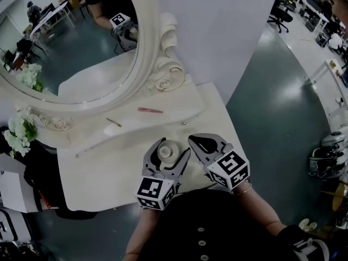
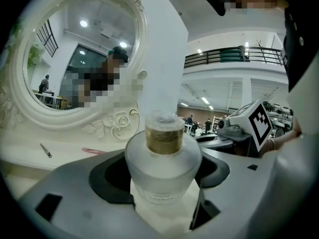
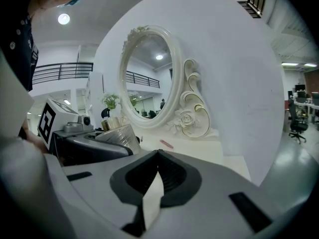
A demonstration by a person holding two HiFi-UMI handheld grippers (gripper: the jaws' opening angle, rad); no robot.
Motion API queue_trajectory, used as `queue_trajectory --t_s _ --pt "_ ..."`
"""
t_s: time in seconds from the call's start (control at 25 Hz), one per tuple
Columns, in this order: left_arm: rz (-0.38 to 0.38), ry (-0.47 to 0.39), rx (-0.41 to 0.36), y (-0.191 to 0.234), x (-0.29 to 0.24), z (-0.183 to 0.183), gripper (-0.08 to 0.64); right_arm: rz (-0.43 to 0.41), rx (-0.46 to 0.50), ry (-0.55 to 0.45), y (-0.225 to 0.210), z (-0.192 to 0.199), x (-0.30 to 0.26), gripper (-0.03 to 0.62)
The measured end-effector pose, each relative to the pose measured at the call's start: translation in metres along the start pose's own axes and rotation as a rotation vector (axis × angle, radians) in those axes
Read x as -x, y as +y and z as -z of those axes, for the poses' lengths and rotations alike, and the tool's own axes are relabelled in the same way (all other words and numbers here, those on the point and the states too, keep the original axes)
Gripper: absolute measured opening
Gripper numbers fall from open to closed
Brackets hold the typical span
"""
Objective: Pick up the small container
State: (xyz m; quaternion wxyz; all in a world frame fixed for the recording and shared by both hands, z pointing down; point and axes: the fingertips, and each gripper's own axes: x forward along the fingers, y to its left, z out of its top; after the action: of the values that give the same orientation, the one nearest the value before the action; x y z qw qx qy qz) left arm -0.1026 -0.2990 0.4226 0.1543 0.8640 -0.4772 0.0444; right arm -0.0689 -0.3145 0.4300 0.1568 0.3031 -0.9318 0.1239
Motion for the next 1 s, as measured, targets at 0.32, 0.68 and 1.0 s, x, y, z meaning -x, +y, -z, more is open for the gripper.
queue_trajectory --t_s 0.32,0.68,1.0 --pt "0.021 -0.021 0.014 -0.009 -0.004 -0.003 0.318 0.006 -0.009 0.006 -0.004 0.002 0.005 0.003" --pt "0.013 0.02 0.008 -0.011 -0.007 0.004 0.318 0.004 -0.007 0.019 -0.003 0.007 0.008 0.003" --pt "0.006 0.032 0.005 -0.011 -0.007 0.009 0.318 -0.002 -0.007 0.022 -0.002 0.009 0.011 0.003"
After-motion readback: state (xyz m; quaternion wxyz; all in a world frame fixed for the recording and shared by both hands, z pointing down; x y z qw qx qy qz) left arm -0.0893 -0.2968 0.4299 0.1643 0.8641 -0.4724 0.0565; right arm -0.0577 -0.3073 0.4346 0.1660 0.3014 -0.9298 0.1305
